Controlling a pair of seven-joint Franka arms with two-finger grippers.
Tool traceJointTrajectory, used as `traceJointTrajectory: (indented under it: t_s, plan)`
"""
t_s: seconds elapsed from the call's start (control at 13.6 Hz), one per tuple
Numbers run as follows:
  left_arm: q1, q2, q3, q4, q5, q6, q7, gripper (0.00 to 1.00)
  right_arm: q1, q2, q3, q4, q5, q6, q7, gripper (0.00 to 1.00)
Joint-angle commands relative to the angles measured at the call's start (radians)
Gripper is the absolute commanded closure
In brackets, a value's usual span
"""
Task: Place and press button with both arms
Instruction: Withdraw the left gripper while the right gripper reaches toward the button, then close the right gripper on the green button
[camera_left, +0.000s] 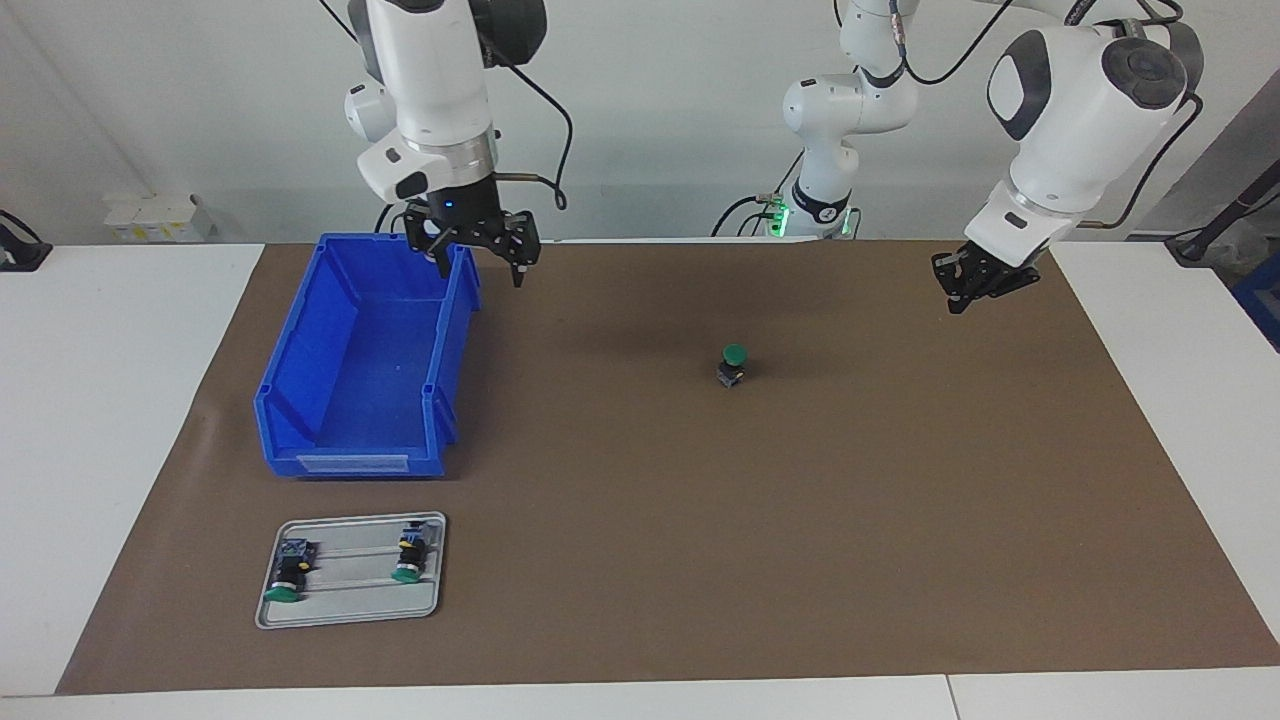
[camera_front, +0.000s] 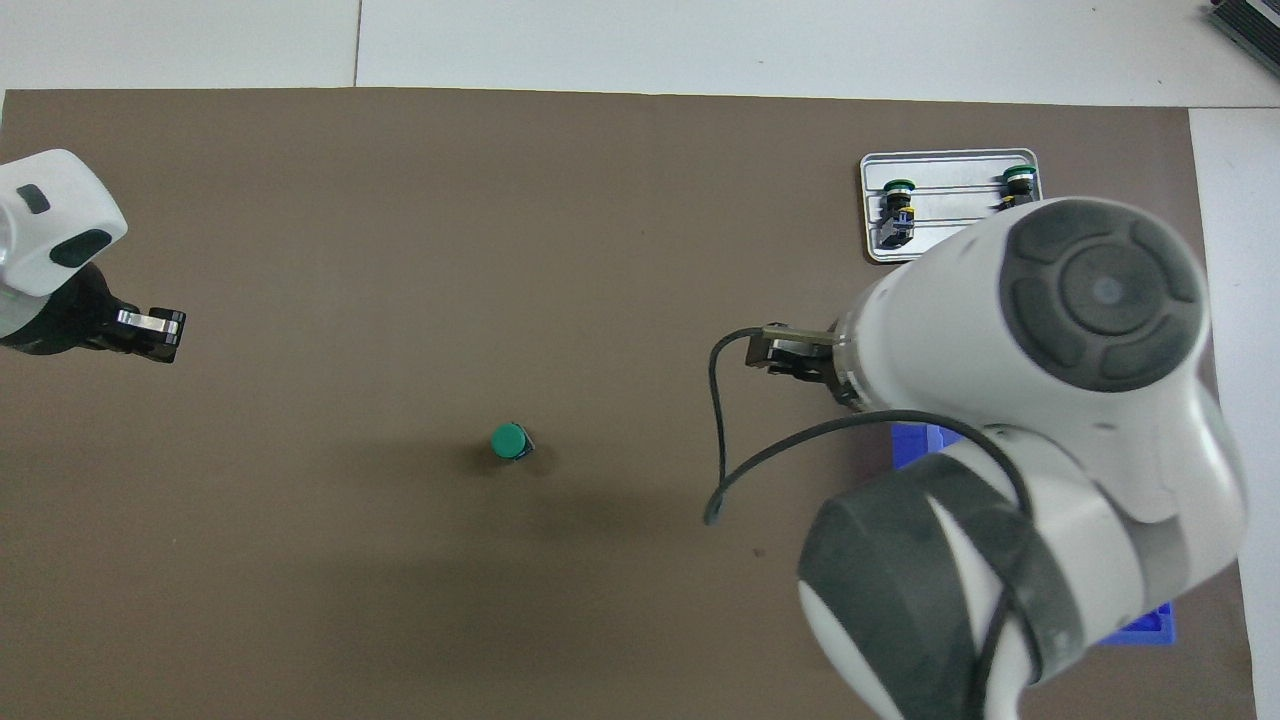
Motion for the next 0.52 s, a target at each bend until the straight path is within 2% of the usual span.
traceJointTrajectory:
  t_s: [0.0,0.15,0.22,0.37,0.44]
  plan:
    - [0.021,-0.005,-0.013,0.015,0.02,-0.013,-0.01,0.68,0.077,0.082,-0.006,0.01,0.009,0.081,0.161,0.01]
    - [0.021,-0.014,-0.01,0.023,0.019,-0.006,-0.001,0.39,0.137,0.154,-0.004,0.022,0.004,0.164,0.296,0.02]
    - [0.017,-0.017,0.009,0.024,0.019,0.004,-0.001,0.28,0.151,0.178,-0.004,0.027,0.009,0.19,0.338,0.01]
    - [0.005,-0.016,0.036,0.055,0.025,0.01,0.0,0.12,0.206,0.261,-0.004,0.086,0.019,0.21,0.436,0.03]
    - [0.006,-0.011,0.038,0.098,0.025,-0.002,0.0,0.1,0.225,0.304,-0.004,0.126,0.018,0.216,0.498,0.03]
